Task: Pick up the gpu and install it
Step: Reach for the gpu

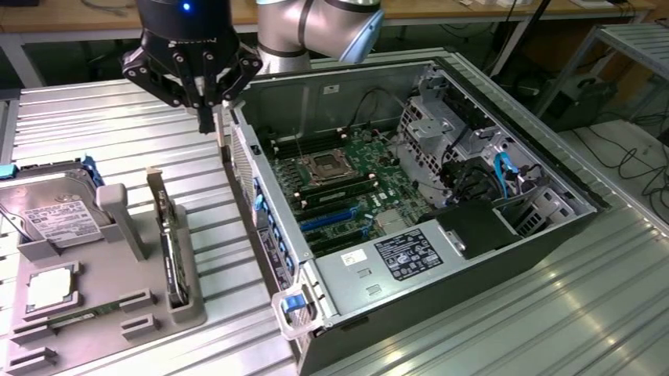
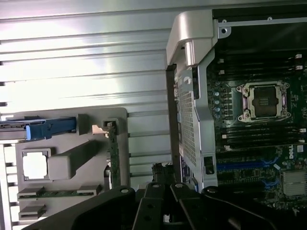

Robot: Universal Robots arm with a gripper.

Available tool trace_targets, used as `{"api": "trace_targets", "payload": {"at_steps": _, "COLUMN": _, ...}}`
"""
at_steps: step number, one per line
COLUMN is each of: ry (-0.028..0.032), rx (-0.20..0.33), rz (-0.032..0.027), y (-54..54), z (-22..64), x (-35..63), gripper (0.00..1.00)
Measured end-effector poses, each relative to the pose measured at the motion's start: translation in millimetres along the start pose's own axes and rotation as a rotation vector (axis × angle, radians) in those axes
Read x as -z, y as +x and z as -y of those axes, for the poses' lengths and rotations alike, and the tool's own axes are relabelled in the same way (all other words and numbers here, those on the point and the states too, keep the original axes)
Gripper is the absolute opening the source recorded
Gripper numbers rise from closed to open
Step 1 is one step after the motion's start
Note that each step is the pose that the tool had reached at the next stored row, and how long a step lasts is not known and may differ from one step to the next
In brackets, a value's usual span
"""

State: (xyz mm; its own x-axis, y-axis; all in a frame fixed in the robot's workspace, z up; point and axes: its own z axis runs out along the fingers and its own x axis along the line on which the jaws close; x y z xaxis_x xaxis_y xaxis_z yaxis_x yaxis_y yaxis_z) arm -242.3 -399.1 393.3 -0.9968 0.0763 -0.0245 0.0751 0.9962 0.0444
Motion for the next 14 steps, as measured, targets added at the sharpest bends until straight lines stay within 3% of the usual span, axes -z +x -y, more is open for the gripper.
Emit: {"api": "trace_targets", "payload": {"at_steps": 14, "ry": 0.0, "rx": 0.0, "rz": 0.0, "y": 18.3, "z": 1.6, "x": 0.5, "gripper": 0.11}}
